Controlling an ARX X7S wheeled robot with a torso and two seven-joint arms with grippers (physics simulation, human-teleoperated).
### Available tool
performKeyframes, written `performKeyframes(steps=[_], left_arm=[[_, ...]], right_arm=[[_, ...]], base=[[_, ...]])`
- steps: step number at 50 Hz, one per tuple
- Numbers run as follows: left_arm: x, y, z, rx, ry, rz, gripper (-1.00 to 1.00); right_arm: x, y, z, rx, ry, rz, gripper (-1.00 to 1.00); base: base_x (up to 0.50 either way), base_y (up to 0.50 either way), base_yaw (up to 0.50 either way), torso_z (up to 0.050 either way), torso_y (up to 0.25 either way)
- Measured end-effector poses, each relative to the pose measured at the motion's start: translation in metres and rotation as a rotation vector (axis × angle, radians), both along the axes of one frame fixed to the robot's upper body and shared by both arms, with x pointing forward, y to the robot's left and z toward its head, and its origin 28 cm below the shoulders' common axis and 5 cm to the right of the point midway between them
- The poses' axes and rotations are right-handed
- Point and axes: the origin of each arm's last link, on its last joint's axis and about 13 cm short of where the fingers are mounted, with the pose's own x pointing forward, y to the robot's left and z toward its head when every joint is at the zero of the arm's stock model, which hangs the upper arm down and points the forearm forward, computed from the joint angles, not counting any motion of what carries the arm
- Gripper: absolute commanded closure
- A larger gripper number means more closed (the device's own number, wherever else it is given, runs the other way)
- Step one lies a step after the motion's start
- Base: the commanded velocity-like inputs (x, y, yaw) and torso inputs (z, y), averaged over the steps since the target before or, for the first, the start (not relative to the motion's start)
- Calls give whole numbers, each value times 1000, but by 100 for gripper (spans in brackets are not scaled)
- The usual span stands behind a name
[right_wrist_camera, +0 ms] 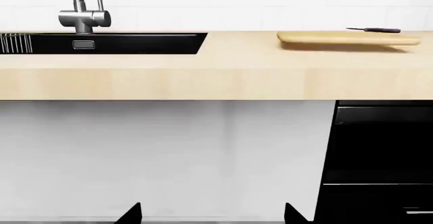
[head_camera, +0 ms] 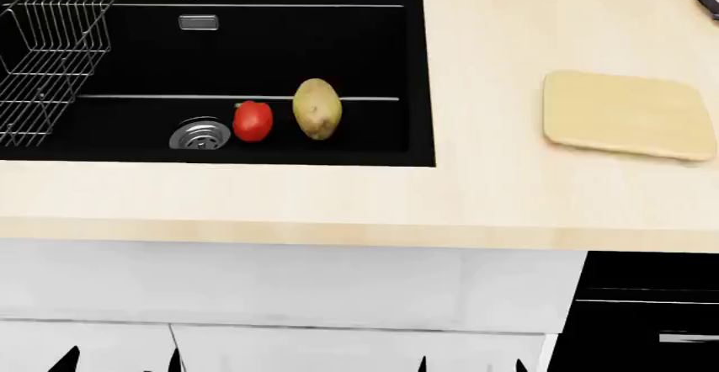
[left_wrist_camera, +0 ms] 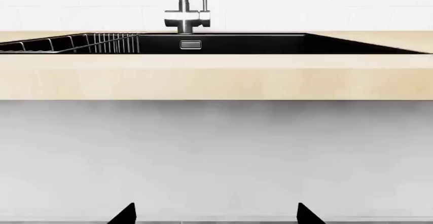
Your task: Pick the vegetables from the sink and place them on the cutting board.
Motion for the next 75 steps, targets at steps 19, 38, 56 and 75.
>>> performKeyframes(steps=[19,38,56,75], left_arm=[[-1,1,-1,7,3,1,-100],[-3,3,-1,22,4,4,-100],[-2,3,-2,30,-3,-6,-100],[-3,4,0,56,-31,-14,-100]], right_arm=[[0,1,-1,2,1,3,-100],[0,1,-1,-12,1,7,-100],[0,1,-1,-20,-2,7,-100],[-1,2,-1,-25,8,17,-100]], base=[[0,0,0,0,0],[0,334,0,0,0],[0,0,0,18,0],[0,0,0,50,0]])
